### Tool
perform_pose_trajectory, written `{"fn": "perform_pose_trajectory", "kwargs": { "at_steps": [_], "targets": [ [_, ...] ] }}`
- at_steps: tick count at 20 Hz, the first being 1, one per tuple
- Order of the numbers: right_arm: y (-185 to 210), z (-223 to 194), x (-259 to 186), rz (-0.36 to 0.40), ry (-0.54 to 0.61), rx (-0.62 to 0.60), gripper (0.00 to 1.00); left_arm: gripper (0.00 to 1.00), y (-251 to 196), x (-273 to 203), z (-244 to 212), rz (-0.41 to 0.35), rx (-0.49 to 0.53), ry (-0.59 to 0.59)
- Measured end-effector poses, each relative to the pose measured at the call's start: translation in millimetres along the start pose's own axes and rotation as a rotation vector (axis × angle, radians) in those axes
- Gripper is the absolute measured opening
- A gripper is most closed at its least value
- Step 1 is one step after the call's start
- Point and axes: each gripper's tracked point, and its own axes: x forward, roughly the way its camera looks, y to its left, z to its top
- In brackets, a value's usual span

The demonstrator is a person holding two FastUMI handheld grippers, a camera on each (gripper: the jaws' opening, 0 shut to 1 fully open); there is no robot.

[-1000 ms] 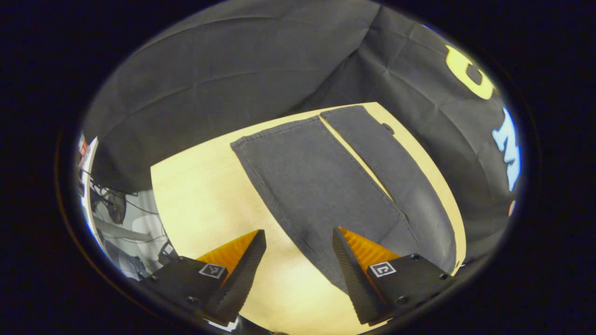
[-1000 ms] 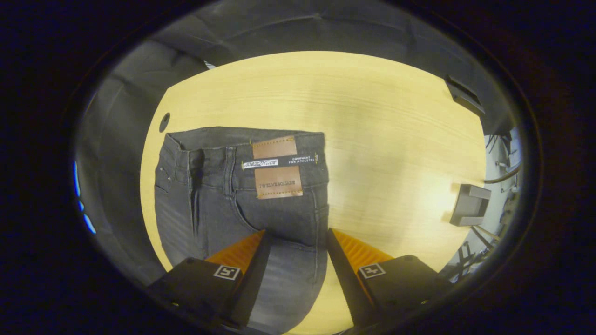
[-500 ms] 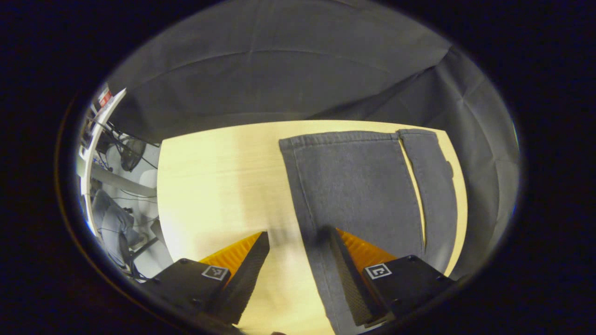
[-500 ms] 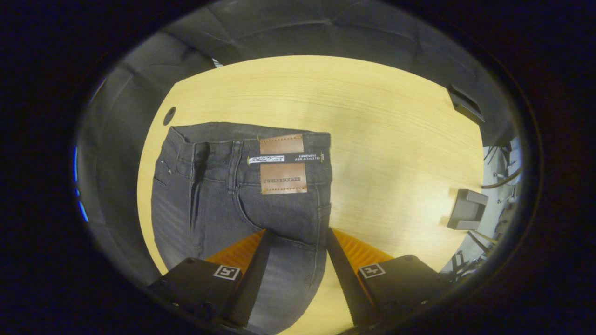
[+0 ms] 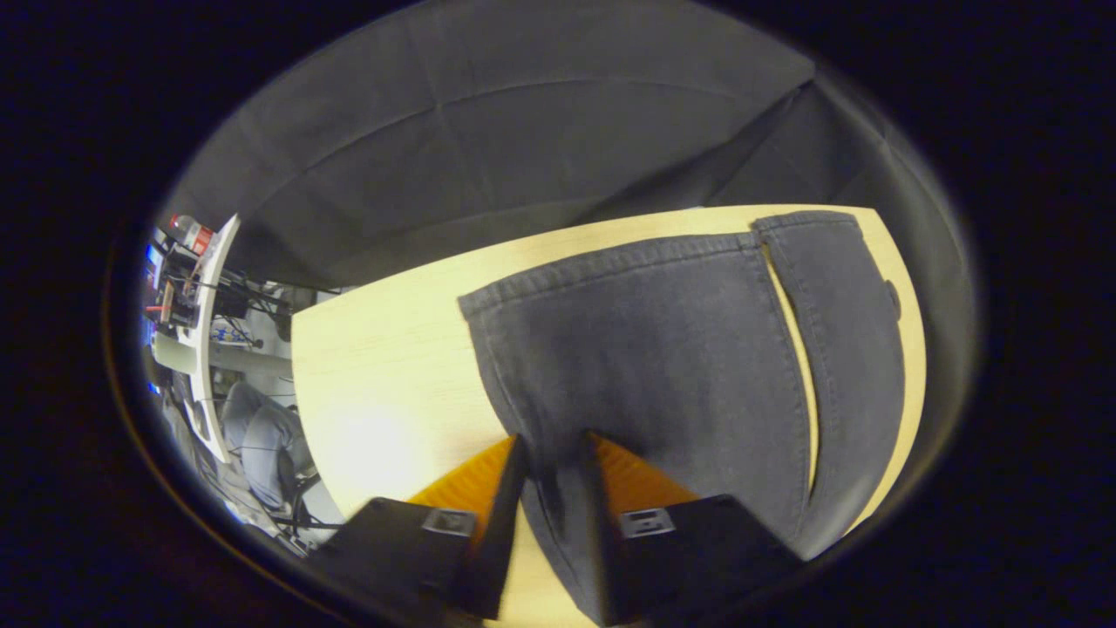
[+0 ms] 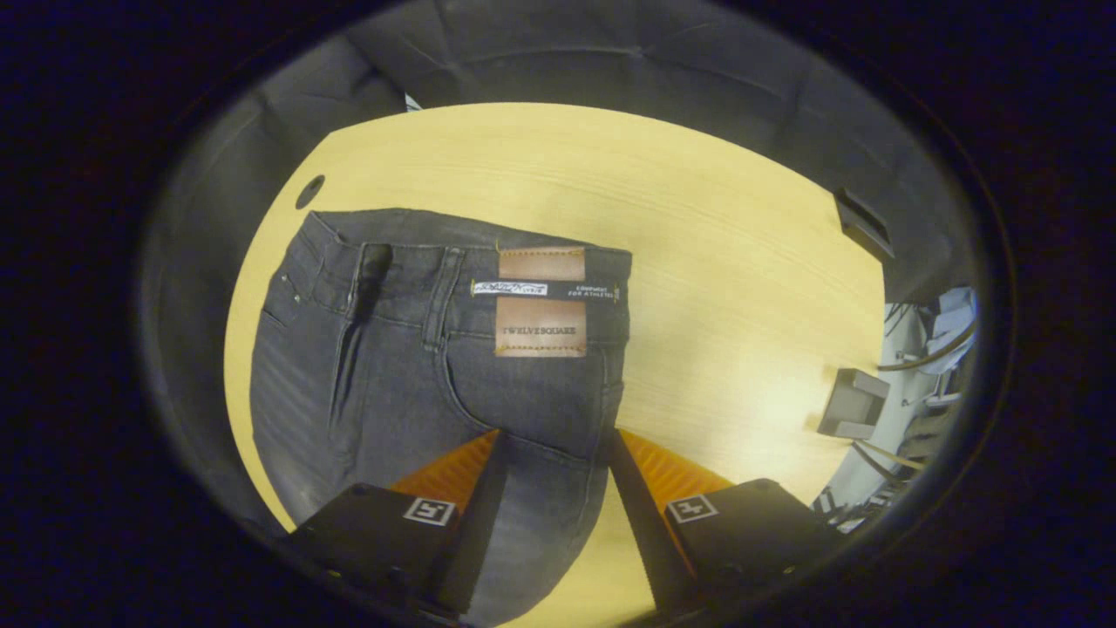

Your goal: Grasp the waist and the cuffs of the jeans and fold them to make the two legs overlap; first hold the waist and fold one-third of the jeans toward the cuffs, then hold the cuffs and fold the remaining one-third in the same direction to finish folding.

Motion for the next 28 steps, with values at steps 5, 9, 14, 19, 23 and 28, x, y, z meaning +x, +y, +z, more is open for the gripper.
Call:
{"fn": "perform_pose_trajectory", "kwargs": {
  "at_steps": [5,9,14,19,23,28],
  "targets": [
    [20,7,4,0.166,0.005,0.073,0.19,0.12,14,-8,-3,-0.061,-0.104,-0.034],
    [19,5,-4,0.378,0.087,0.182,0.06,0.08,24,-14,-12,-0.099,-0.021,-0.060],
    [11,9,-28,0.456,0.078,0.080,0.05,0.08,42,-15,-20,-0.188,-0.117,-0.039],
    [17,12,-33,0.453,0.135,0.016,0.04,0.08,111,-33,-29,-0.210,-0.173,-0.006],
    [26,13,-40,0.462,0.170,0.024,0.02,0.08,125,-66,-24,-0.222,-0.191,-0.020],
    [64,35,-105,0.603,0.238,0.165,0.04,0.08,50,-125,5,-0.313,-0.261,0.041]
  ]
}}
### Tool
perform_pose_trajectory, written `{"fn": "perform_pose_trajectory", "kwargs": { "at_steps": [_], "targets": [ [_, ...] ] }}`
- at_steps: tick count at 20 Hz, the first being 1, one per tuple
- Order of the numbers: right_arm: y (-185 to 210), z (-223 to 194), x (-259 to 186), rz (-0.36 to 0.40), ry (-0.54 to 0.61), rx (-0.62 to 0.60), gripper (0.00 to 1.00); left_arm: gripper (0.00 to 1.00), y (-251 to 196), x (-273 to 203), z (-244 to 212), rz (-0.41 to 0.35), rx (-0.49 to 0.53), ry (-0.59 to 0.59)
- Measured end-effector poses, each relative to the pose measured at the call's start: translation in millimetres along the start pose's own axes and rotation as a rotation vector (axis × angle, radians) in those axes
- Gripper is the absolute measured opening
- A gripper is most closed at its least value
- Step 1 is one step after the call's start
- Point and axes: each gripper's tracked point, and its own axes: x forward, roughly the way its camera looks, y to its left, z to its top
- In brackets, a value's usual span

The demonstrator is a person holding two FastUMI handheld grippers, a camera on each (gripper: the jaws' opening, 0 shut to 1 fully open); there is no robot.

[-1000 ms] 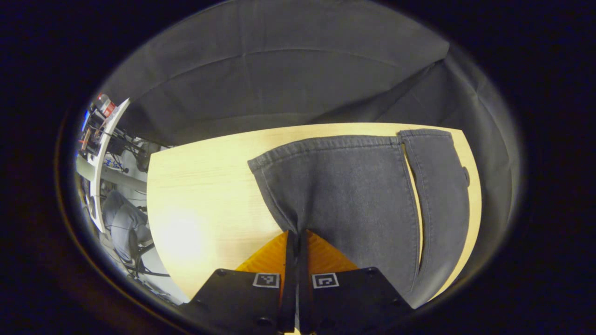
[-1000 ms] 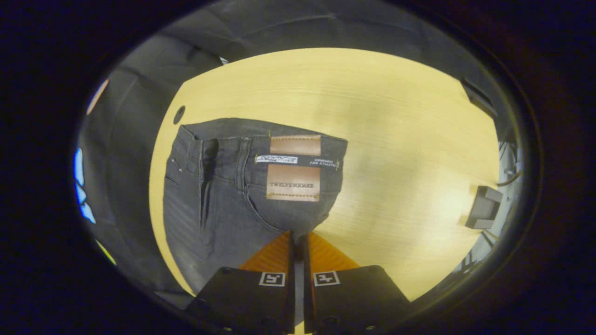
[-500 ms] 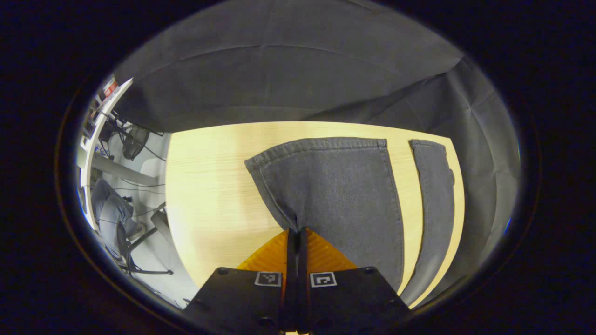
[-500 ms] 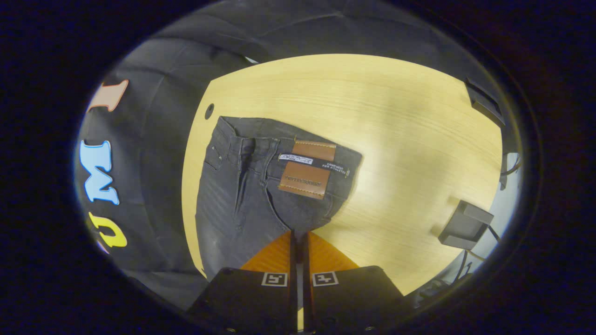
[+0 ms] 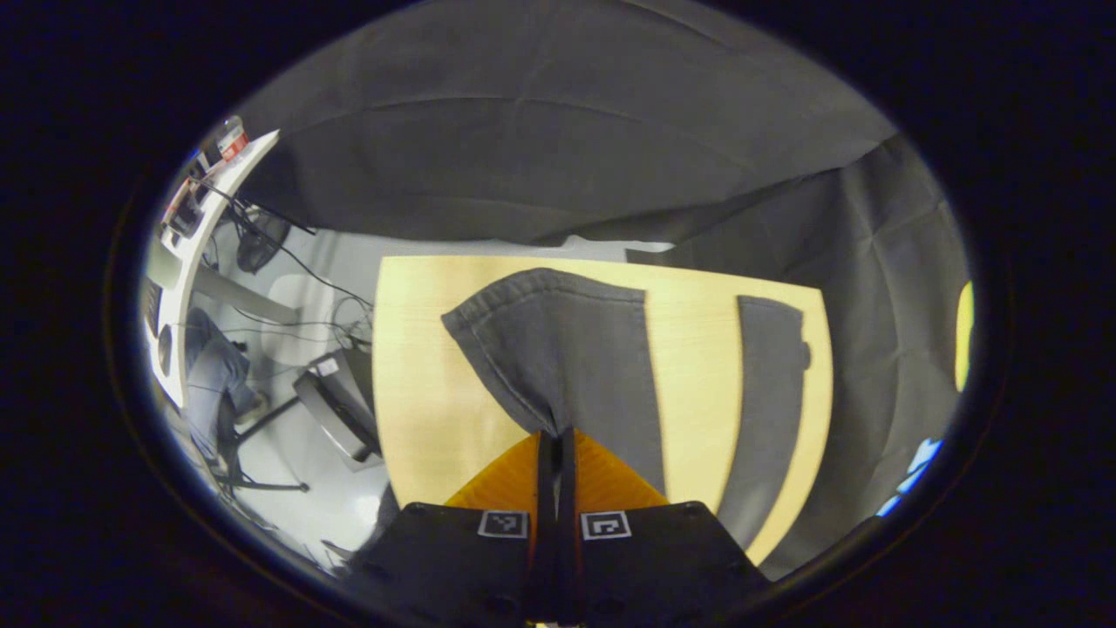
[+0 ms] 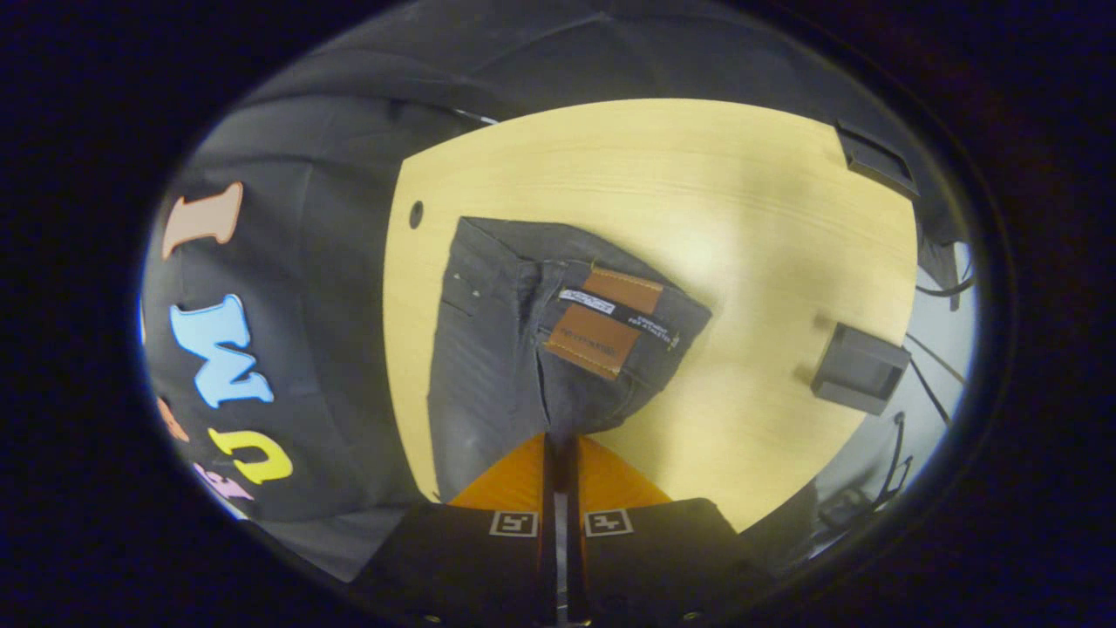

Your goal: Grasp the waist and the cuffs of the jeans and fold them to make the two legs overlap; first hold the waist and fold one-third of the jeans toward the cuffs, then hold the cuffs and fold the remaining one-third in the same direction to finish folding.

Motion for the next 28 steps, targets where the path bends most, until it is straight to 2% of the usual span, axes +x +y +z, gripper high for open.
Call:
{"fn": "perform_pose_trajectory", "kwargs": {
  "at_steps": [3,5,6,8,9,10,11,12,13,14,15,16,19,23,26,28],
  "targets": [
    [53,6,-12,0.057,0.030,0.112,0.04,0.08,-88,-15,6,-0.064,0.050,0.029],
    [88,15,-6,0.067,0.060,0.219,0.04,0.08,-159,-16,6,-0.082,0.099,0.056],
    [101,24,0,0.056,0.074,0.270,0.04,0.05,-192,-10,4,-0.074,0.125,0.069],
    [119,51,36,0.006,0.055,0.307,0.04,0.08,-273,18,5,-0.056,0.191,0.056],
    [128,54,50,-0.009,0.062,0.305,0.07,0.07,-317,43,-1,-0.055,0.295,0.061],
    [135,58,57,0.000,0.050,0.295,0.04,0.03,-349,68,-8,-0.021,0.470,0.072],
    [143,61,61,0.029,0.045,0.290,0.04,0.06,-361,86,-16,0.034,0.608,0.074],
    [146,64,57,0.057,0.038,0.278,0.09,0.19,-366,94,-26,0.069,0.660,0.085],
    [143,68,53,0.050,0.017,0.255,0.38,0.35,-360,96,-39,0.086,0.662,0.107],
    [131,73,53,0.024,-0.013,0.218,0.67,0.40,-358,97,-56,0.099,0.654,0.153],
    [117,80,49,-0.001,-0.044,0.193,0.96,0.69,-342,106,-70,0.134,0.670,0.208],
    [107,86,41,-0.010,-0.068,0.180,0.96,0.97,-326,110,-77,0.166,0.680,0.245],
    [85,87,19,0.003,-0.067,0.205,0.96,0.98,-300,129,-86,0.180,0.668,0.248],
    [51,67,23,-0.033,-0.038,0.184,0.95,0.96,-299,123,-86,0.160,0.668,0.189],
    [43,51,34,-0.050,-0.022,0.179,0.95,0.96,-297,114,-92,0.145,0.728,0.129],
    [35,47,46,-0.068,-0.032,0.181,0.96,0.96,-290,116,-110,0.110,0.786,0.096]
  ]
}}
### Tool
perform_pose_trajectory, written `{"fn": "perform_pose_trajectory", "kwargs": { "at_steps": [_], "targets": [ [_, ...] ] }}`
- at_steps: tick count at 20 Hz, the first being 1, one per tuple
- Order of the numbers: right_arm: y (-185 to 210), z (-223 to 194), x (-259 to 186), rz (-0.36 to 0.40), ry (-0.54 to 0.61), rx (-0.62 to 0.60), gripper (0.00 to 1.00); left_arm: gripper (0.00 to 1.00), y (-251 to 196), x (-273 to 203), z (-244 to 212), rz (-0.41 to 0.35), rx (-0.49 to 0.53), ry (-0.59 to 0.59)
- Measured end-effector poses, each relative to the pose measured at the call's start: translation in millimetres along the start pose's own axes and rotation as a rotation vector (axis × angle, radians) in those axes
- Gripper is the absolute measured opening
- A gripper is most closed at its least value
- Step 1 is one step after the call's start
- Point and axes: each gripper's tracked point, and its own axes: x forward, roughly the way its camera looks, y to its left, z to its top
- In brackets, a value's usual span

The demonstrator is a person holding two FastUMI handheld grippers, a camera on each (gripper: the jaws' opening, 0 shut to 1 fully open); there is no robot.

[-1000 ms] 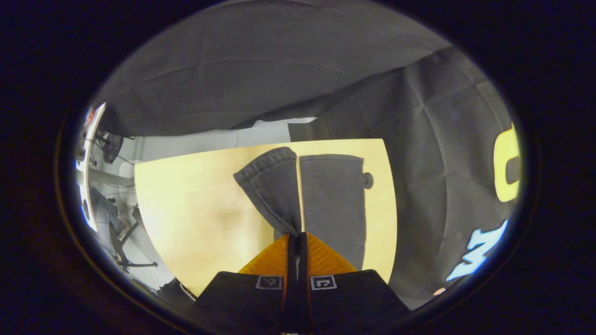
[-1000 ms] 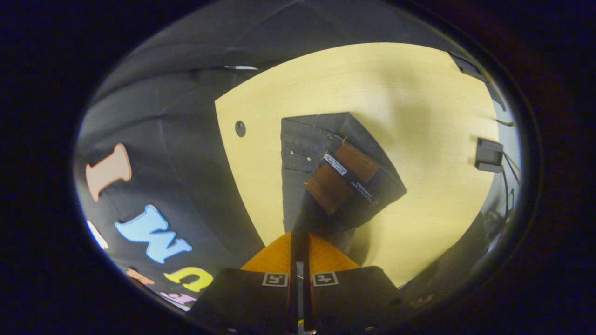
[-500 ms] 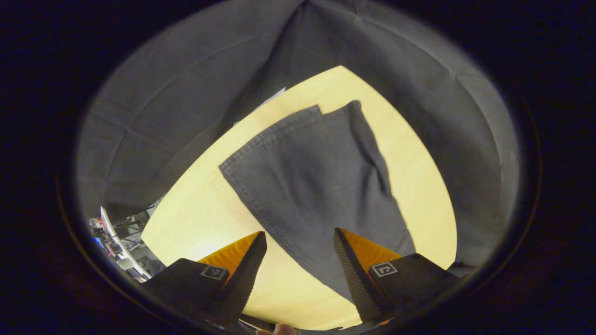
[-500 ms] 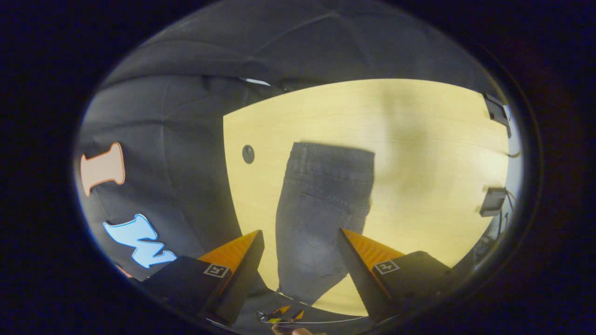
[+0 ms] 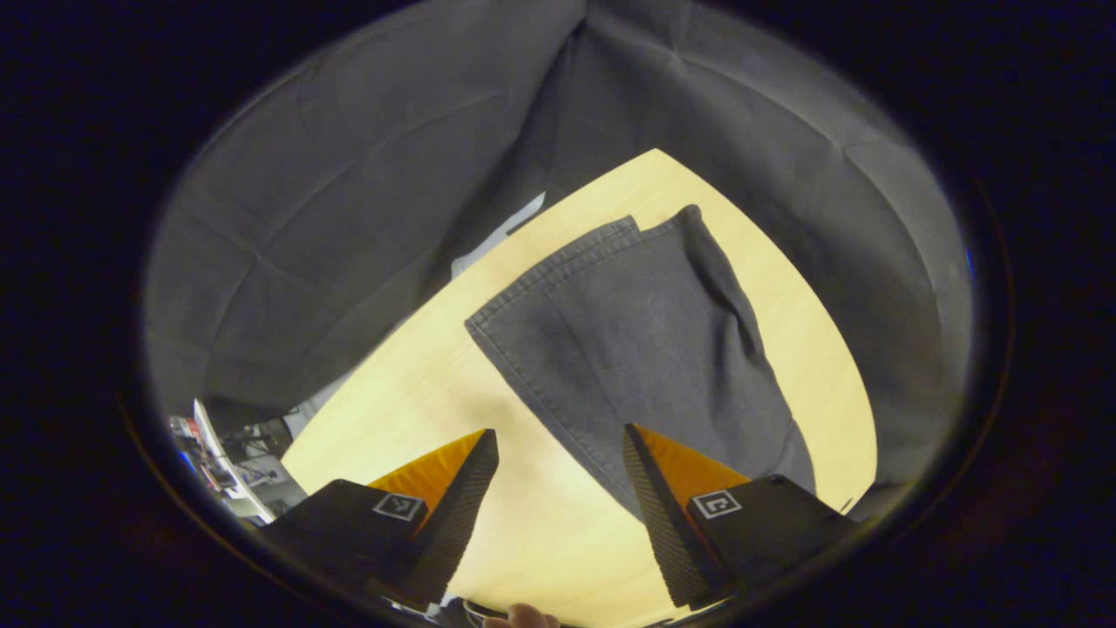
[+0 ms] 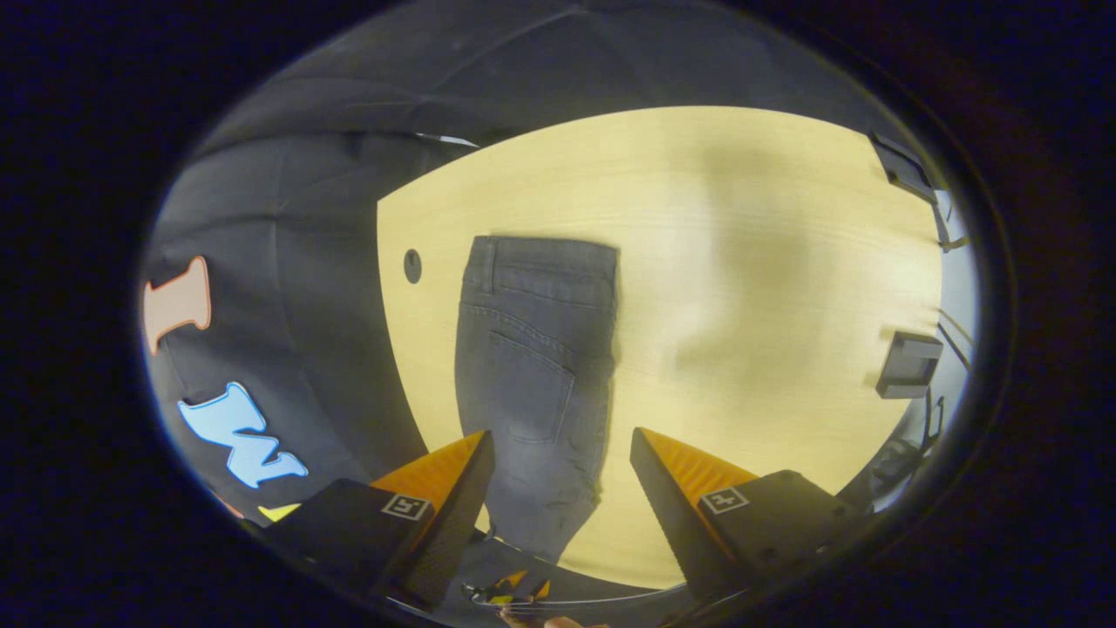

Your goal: Grasp the waist and the cuffs of the jeans and fold them to make the two legs overlap; first hold the waist and fold one-third of the jeans toward the cuffs, then hold the cuffs and fold the remaining one-third in the same direction to finish folding.

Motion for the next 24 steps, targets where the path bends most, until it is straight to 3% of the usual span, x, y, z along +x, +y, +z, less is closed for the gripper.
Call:
{"fn": "perform_pose_trajectory", "kwargs": {
  "at_steps": [5,9,12,13,16,18,20,22,24],
  "targets": [
    [-5,33,29,0.029,-0.148,0.086,0.96,0.96,-3,-10,-23,-0.158,0.027,-0.049],
    [-15,56,54,-0.031,-0.196,0.059,0.92,0.96,14,-16,-38,-0.161,0.060,-0.079],
    [-5,60,76,-0.007,-0.187,0.026,0.84,0.96,37,-35,-50,-0.181,0.063,-0.105],
    [-11,63,82,-0.037,-0.196,0.016,0.83,0.96,48,-39,-54,-0.170,0.059,-0.107],
    [-13,67,86,-0.041,-0.191,0.000,0.45,0.96,69,-49,-65,-0.170,0.035,-0.108],
    [-3,66,79,-0.012,-0.209,-0.068,0.31,0.96,80,-50,-71,-0.176,0.029,-0.106],
    [18,66,56,0.046,-0.284,-0.179,0.26,0.96,85,-54,-76,-0.196,0.023,-0.105],
    [51,63,24,0.081,-0.376,-0.353,0.25,0.98,80,-69,-77,-0.257,0.021,-0.126],
    [88,48,-6,0.065,-0.472,-0.613,0.25,0.98,80,-84,-79,-0.283,0.035,-0.163]
  ]
}}
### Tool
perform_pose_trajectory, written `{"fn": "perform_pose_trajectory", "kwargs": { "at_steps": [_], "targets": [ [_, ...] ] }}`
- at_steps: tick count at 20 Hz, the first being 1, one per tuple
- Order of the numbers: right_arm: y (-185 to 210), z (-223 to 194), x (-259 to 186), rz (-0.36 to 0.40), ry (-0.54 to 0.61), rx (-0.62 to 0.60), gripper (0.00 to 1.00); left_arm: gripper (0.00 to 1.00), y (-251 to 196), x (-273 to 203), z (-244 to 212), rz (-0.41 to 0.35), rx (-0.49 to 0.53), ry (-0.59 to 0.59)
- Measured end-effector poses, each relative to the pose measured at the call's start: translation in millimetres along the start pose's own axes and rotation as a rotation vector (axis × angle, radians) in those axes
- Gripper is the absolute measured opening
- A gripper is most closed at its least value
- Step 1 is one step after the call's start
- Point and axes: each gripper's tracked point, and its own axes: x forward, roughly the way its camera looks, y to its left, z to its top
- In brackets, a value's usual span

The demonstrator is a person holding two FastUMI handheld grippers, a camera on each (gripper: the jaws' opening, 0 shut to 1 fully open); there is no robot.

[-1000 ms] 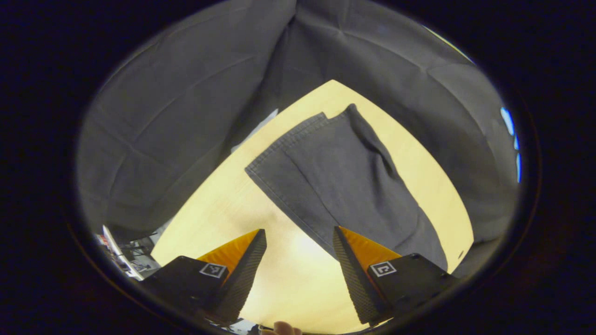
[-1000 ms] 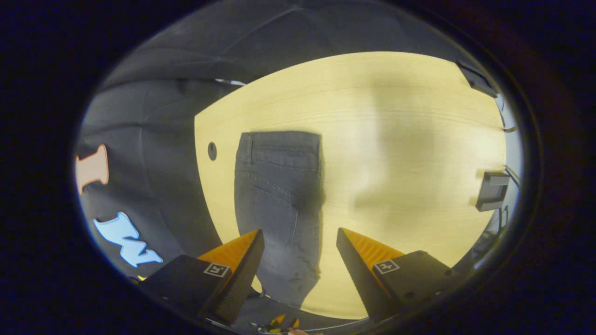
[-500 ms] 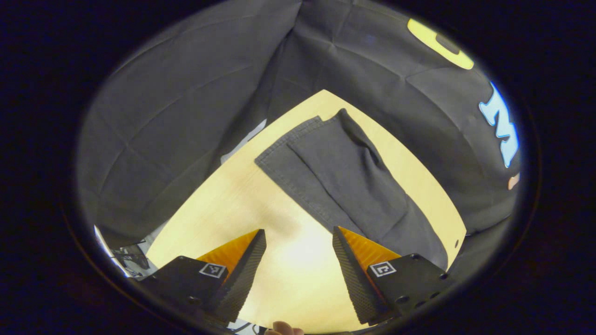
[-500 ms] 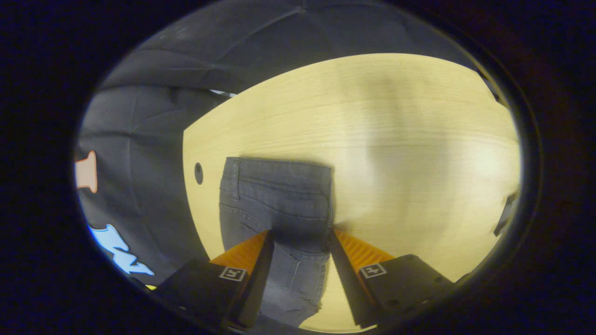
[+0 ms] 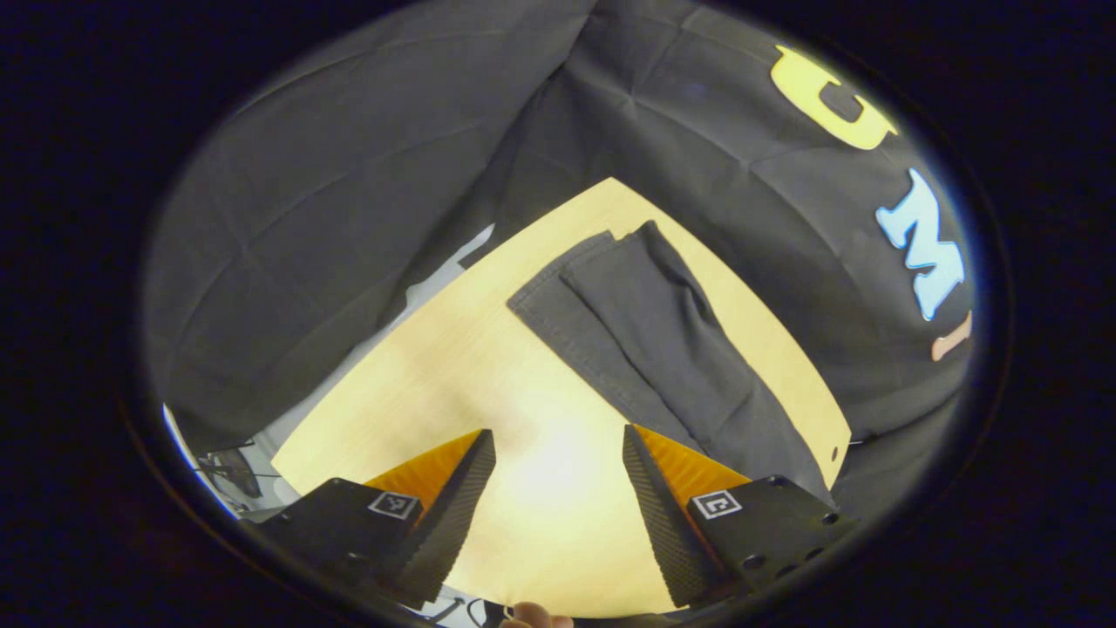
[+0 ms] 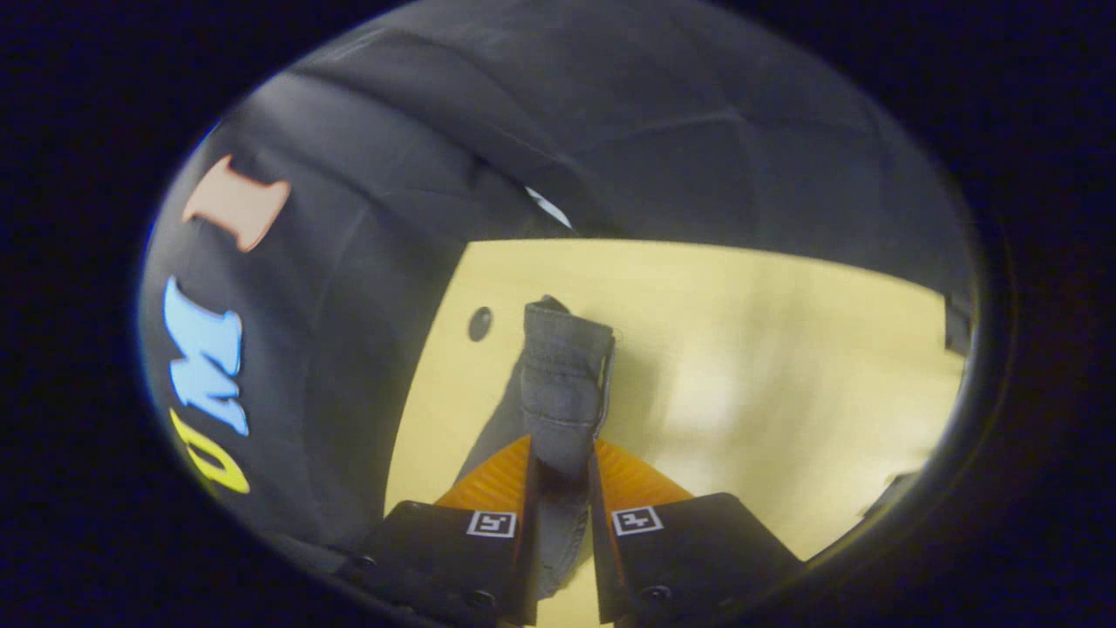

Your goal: Grasp the waist and the cuffs of the jeans and fold them to make the two legs overlap; first hold the waist and fold one-third of the jeans toward the cuffs, then hold the cuffs and fold the remaining one-third in the same direction to finish folding.

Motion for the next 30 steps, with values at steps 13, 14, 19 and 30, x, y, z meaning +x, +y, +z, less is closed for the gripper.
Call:
{"fn": "perform_pose_trajectory", "kwargs": {
  "at_steps": [13,14,19,30],
  "targets": [
    [215,-175,-192,0.625,0.153,-0.759,0.34,0.98,10,-18,-43,-0.085,-0.134,-0.001],
    [233,-201,-191,0.636,0.149,-0.768,0.65,0.98,13,-15,-47,-0.090,-0.153,0.003],
    [213,-175,-194,0.548,0.088,-0.827,0.95,0.95,18,-5,-46,-0.098,-0.224,-0.015],
    [31,-72,-206,0.207,0.033,-0.730,0.96,0.98,-6,147,-20,0.071,-0.451,0.013]
  ]
}}
